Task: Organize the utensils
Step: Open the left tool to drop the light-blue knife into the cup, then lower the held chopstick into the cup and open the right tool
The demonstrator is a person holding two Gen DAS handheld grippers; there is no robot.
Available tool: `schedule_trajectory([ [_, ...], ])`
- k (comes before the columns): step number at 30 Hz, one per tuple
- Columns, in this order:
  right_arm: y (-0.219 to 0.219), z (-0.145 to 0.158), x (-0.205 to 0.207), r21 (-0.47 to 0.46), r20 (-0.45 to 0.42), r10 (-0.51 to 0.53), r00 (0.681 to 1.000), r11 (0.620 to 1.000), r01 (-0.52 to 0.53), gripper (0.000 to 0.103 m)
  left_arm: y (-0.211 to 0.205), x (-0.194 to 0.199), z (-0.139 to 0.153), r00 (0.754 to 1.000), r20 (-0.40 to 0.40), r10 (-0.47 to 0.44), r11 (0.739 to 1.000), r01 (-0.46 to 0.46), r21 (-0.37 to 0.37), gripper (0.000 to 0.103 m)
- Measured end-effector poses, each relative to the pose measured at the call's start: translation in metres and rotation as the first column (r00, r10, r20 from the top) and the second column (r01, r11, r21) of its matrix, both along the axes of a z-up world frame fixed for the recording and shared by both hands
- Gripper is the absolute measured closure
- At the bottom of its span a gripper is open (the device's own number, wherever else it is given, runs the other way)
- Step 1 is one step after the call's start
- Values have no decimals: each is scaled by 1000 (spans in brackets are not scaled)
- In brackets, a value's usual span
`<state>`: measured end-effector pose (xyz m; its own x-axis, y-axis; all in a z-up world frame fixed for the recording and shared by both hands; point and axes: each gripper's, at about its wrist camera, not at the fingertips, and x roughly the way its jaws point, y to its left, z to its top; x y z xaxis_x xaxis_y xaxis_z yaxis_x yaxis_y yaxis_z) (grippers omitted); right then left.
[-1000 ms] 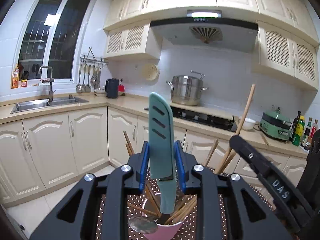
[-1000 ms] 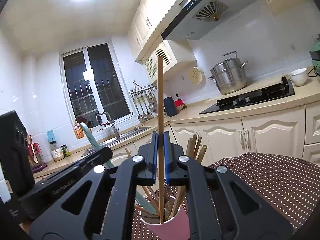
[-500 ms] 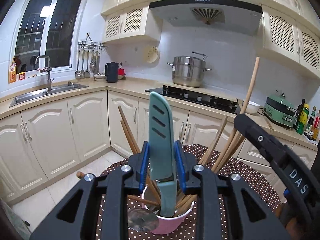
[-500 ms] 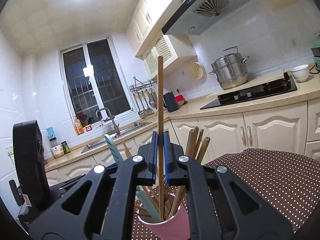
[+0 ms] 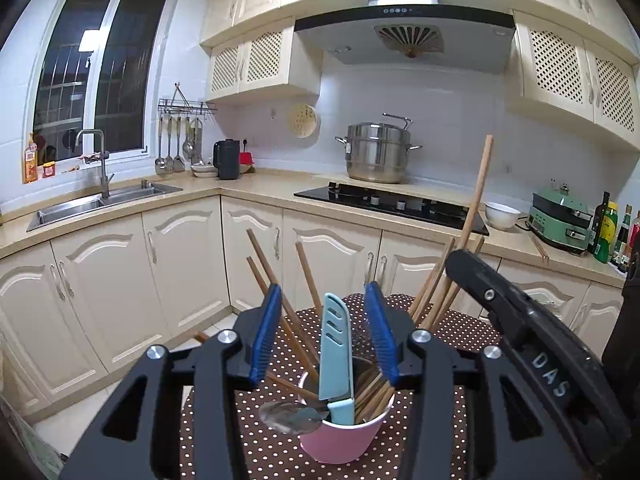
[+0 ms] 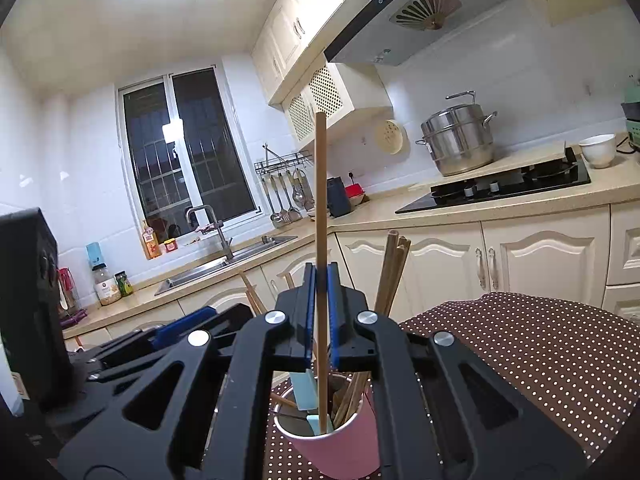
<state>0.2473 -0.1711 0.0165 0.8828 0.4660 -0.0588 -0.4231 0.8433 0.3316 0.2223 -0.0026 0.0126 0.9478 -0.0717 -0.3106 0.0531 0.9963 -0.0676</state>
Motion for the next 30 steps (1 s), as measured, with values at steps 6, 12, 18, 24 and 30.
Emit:
schedule_trajectory([
  [6,6,-2,-3,-23,-1,-3,1000,1000,3,96,15,-14,9,999,23,23,1000,-23,-8,51],
  [12,13,-5,-4,-62,-9,-6,1000,998,5,96,30,-23,11,998,28,59,998,-59,-10,47],
  [18,21,-10,-8,-107,-22,-8,1000,994,5,96,47,-28,7,995,17,98,995,-98,-16,47],
  [24,33,-18,-9,-176,-37,-11,999,984,4,97,58,-33,4,993,11,116,993,-116,-15,46],
  [30,44,-33,-7,-235,-79,-17,997,972,-2,97,67,-37,1,992,-1,127,992,-127,-1,44],
])
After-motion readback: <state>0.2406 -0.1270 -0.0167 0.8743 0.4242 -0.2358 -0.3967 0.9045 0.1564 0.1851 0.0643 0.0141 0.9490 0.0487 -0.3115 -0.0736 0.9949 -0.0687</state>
